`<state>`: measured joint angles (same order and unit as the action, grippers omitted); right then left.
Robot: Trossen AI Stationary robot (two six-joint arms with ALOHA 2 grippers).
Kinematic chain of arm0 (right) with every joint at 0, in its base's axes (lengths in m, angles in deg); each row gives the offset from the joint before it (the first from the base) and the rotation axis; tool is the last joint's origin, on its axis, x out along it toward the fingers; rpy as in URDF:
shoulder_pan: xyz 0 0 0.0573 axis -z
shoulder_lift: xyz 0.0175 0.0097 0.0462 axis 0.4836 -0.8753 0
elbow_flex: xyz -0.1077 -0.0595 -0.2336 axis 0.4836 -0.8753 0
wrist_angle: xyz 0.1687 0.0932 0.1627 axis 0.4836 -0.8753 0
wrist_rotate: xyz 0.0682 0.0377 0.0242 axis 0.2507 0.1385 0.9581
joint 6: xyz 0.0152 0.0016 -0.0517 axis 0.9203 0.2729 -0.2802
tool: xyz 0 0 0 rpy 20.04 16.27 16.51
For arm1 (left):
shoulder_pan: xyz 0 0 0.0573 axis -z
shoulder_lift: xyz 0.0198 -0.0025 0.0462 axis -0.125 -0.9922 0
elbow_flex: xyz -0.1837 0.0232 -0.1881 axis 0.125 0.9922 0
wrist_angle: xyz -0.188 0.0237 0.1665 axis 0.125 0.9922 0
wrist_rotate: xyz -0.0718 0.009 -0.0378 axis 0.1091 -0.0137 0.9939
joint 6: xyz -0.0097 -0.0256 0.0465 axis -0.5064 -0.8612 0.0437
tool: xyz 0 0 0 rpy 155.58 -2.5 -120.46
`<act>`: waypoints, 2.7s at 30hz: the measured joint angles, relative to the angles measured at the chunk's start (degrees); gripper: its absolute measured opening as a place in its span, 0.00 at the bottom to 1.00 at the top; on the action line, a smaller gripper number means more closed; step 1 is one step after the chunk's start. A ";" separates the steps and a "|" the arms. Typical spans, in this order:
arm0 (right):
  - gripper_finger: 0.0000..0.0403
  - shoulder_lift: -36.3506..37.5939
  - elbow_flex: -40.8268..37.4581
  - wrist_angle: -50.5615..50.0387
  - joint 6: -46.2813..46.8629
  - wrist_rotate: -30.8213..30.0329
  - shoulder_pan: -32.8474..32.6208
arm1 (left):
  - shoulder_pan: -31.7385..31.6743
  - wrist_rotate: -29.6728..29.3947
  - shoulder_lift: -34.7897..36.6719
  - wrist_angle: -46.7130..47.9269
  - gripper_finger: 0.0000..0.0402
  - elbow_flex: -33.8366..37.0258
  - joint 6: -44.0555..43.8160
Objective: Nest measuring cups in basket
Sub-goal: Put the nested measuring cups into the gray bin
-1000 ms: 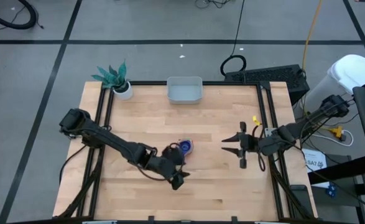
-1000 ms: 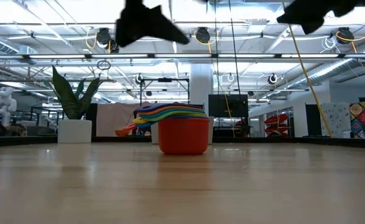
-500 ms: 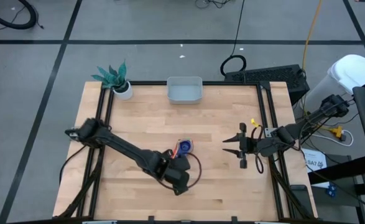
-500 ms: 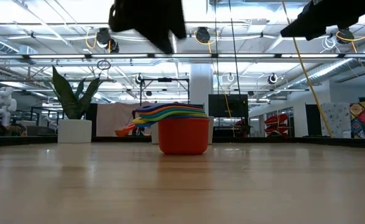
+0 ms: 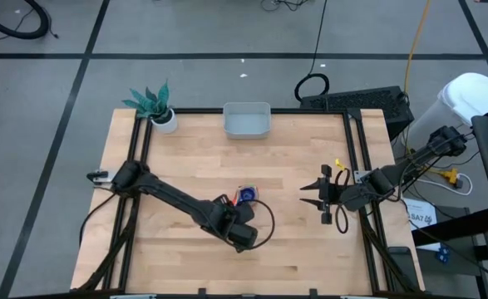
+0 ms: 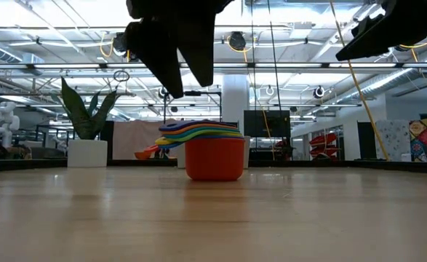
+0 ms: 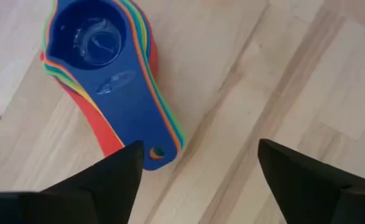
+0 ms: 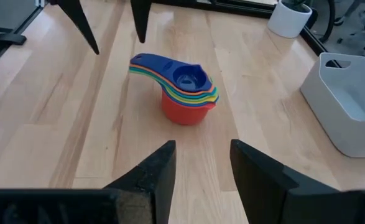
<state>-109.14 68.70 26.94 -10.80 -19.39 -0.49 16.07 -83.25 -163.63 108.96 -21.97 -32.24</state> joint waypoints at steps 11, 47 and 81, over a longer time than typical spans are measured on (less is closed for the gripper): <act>0.36 -0.02 0.00 -0.14 -0.21 0.04 -1.40 | -4.45 -0.30 -0.64 1.24 0.79 0.15 0.83; 0.36 0.11 0.02 -1.79 3.08 -0.15 -2.75 | -5.43 -0.19 -5.34 6.35 0.91 0.17 -1.99; 0.36 0.11 0.02 -2.43 6.10 0.07 -2.75 | -8.23 1.47 -7.45 7.16 0.87 0.23 1.58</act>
<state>-109.03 68.73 24.52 -4.70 -19.32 -3.24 7.84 -81.78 -171.07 116.12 -21.74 -30.67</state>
